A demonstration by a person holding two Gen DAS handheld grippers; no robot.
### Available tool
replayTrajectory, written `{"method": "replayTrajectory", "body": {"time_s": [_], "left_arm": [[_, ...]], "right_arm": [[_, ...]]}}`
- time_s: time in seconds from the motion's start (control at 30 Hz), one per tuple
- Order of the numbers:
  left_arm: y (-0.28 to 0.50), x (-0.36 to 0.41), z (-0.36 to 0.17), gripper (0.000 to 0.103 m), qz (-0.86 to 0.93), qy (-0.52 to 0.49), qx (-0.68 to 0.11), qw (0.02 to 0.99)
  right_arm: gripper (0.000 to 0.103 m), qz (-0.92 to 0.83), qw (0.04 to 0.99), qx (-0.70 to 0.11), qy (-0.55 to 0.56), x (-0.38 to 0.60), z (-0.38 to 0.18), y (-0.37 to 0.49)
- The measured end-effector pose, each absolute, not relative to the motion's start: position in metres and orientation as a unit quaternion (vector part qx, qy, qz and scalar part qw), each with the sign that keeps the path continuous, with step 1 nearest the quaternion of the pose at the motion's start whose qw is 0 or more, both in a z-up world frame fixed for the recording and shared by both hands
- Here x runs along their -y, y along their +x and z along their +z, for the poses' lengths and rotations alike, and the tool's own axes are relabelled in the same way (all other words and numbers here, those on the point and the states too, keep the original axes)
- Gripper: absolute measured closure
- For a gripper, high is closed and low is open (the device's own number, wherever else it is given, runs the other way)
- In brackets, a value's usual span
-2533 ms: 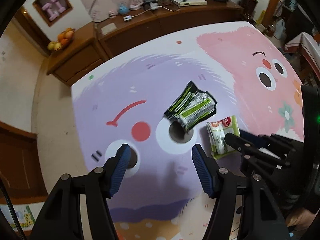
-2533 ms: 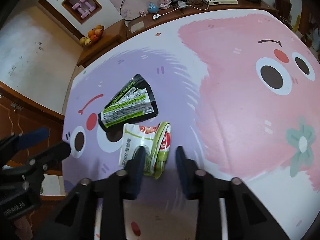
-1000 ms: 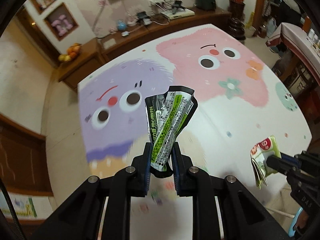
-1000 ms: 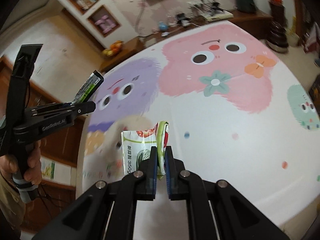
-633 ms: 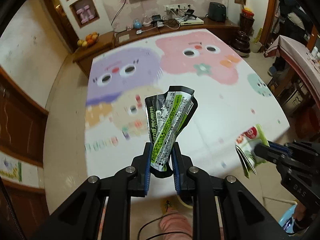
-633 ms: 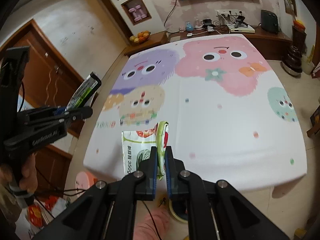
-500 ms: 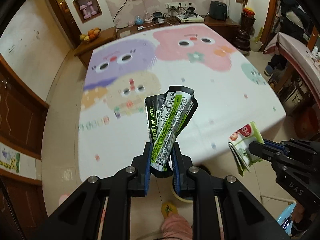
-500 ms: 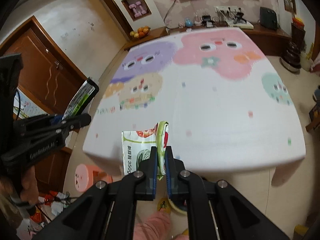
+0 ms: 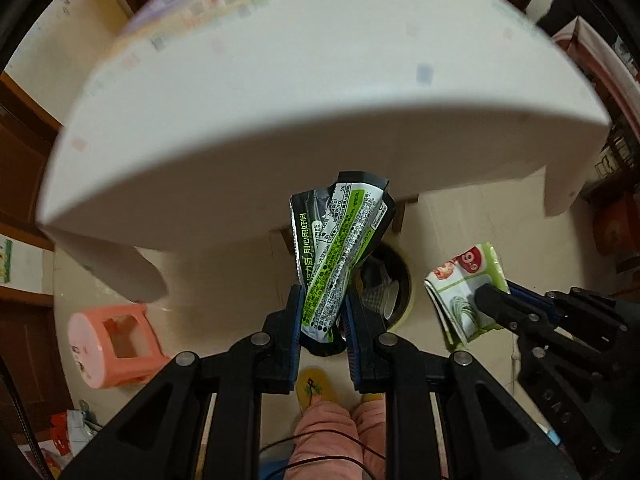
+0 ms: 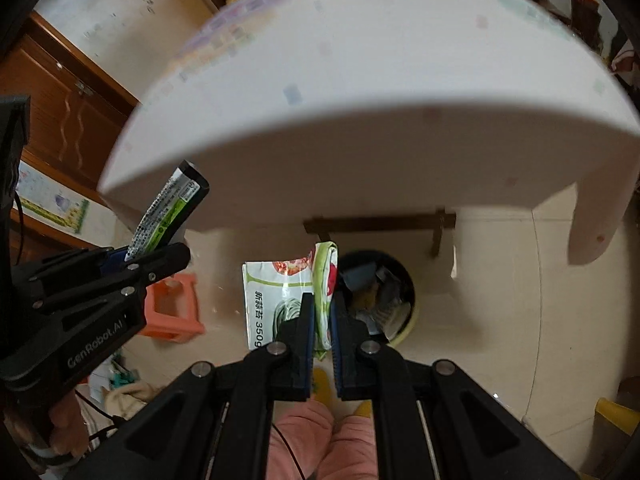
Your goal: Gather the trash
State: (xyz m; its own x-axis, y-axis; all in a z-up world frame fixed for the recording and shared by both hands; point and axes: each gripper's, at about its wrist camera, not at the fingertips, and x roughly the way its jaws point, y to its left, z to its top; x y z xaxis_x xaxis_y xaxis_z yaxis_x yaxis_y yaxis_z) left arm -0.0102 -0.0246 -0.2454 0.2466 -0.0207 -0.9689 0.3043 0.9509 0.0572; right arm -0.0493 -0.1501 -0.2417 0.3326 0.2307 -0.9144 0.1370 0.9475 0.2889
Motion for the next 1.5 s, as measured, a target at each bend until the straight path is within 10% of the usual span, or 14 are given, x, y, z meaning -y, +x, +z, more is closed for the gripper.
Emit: {"method": "replayTrajectory", "body": {"time_s": [0.63,1.1,1.5], "left_arm": [[0.025,0.029,-0.474,0.082,-0.090,0.108,-0.646,0.750],[0.035,0.017,-0.505,0.039,-0.073,0.121,-0.659,0.739],[0.015,-0.013,-0.432,0.035,-0.058,0.102,-0.661,0.741]], "right_arm": [[0.092,-0.021,0.761,-0.628,0.162,0.150,-0.468,-0.015],[0.064,-0.019,0.735,-0.661,0.152,0.144,-0.503,-0.007],[0.056,-0.012,0.746,-0.648,0.154,0.131,-0.441,-0.016]]}}
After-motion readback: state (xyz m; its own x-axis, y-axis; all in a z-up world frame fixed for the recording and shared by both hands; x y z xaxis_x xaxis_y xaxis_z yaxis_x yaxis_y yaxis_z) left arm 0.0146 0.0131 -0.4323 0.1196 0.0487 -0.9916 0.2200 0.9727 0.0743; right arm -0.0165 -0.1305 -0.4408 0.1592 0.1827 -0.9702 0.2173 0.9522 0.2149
